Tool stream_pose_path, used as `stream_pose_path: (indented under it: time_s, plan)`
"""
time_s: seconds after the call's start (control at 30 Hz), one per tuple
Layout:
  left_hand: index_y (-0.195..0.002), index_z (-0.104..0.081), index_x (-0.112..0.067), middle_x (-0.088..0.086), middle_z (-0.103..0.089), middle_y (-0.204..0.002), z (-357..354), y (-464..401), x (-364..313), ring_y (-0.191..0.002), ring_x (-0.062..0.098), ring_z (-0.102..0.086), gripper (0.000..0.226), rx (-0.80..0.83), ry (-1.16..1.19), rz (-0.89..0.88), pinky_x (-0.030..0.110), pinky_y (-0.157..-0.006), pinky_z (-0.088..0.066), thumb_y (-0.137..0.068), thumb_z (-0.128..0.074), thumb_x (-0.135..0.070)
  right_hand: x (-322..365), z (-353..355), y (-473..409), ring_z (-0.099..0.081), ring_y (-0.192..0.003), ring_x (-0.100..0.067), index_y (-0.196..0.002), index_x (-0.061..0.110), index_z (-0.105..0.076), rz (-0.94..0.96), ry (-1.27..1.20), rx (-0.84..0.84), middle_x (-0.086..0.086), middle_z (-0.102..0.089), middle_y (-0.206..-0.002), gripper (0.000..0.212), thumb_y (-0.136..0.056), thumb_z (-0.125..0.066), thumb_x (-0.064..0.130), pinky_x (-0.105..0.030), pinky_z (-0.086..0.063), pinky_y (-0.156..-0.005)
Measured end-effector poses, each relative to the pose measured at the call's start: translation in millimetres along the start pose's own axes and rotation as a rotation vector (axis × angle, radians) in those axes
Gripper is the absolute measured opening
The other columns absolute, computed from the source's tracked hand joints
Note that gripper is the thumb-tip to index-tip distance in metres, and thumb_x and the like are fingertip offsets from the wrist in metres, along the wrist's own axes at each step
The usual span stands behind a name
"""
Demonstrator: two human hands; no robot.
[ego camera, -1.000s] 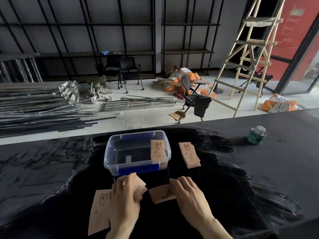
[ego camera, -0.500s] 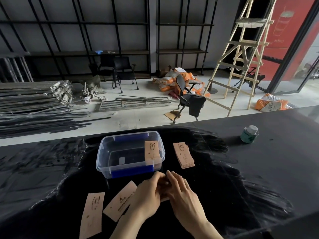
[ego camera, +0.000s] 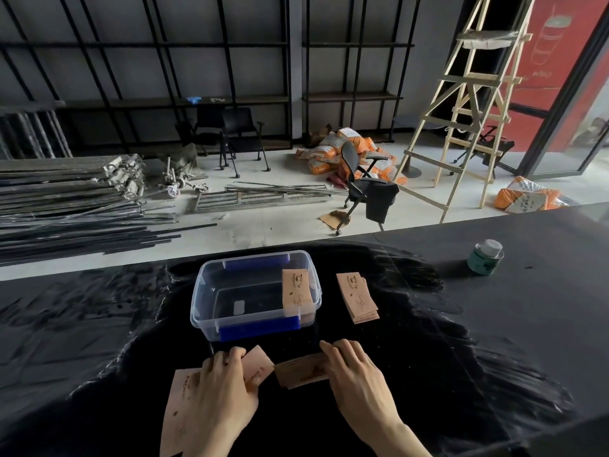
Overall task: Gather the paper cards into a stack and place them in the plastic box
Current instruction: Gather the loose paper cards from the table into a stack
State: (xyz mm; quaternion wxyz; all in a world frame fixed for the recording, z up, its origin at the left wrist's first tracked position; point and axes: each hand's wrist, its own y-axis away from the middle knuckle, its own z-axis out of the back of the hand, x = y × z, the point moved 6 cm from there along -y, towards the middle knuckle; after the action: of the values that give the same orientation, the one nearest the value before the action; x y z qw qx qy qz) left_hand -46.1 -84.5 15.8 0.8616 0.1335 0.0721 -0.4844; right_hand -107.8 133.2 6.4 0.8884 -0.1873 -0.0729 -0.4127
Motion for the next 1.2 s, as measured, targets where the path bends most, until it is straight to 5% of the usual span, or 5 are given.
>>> stream_pose_path:
  time_s: [0.17, 0.43, 0.57, 0.77, 1.2]
  plan:
    - [-0.112, -0.056, -0.035, -0.013, -0.061, -0.114, 15.6, -7.6, -6.1, -0.093, 0.004, -0.06, 0.035, -0.133, 0.321, -0.1, 0.021, -0.077, -0.05, -0.088, -0.068, -0.014, -0.6, -2.7, -2.9, -0.061, -0.109, -0.019, -0.137, 0.014, -0.056, -0.006, -0.028, 0.011, 0.001, -0.063, -0.119, 0.051, -0.089, -0.073, 0.021, -0.028, -0.062, -0.073]
    - [-0.109, -0.061, -0.038, -0.022, -0.073, -0.103, 0.7, 2.9, -74.9, -0.096, -0.009, -0.069, 0.033, 0.088, 0.596, -0.415, 0.014, -0.089, -0.057, -0.098, -0.055, -0.008, 6.7, -4.3, -7.9, -0.044, -0.143, -0.021, -0.159, 0.017, -0.026, -0.03, -0.093, -0.042, -0.004, -0.043, -0.158, 0.083, -0.089, -0.073, 0.017, -0.029, -0.057, -0.095]
    - [-0.101, -0.053, -0.032, -0.015, -0.072, -0.096, -3.4, 7.3, -71.9, -0.089, -0.004, -0.071, 0.021, 0.032, 0.738, -0.365, 0.019, -0.078, -0.062, -0.099, -0.054, -0.012, 11.0, -12.0, -10.2, -0.047, -0.14, -0.022, -0.15, 0.024, -0.041, 0.057, -0.004, 0.026, 0.001, -0.055, -0.146, 0.072, -0.086, -0.074, 0.027, -0.035, -0.055, -0.103]
    - [-0.1, -0.053, -0.033, -0.016, -0.066, -0.1, 16.7, -10.0, -3.8, -0.094, 0.004, -0.064, 0.024, -0.338, 0.494, -0.089, 0.02, -0.079, -0.052, -0.088, -0.065, -0.017, 14.8, -12.2, -19.1, -0.058, -0.11, -0.017, -0.14, 0.019, -0.053, 0.044, 0.0, 0.048, 0.005, -0.062, -0.117, 0.062, -0.082, -0.076, 0.023, -0.027, -0.061, -0.074]
    - [-0.135, -0.046, -0.028, -0.005, -0.065, -0.122, 20.1, 16.0, 91.6, -0.115, 0.02, -0.06, 0.073, -0.243, 0.022, 0.24, 0.041, -0.097, -0.047, -0.072, -0.064, -0.062, 78.2, -37.9, -46.4, -0.057, -0.115, -0.018, -0.143, 0.016, -0.051, 0.185, -0.069, 0.141, 0.003, -0.061, -0.123, 0.065, -0.083, -0.076, 0.014, -0.029, -0.063, -0.074]
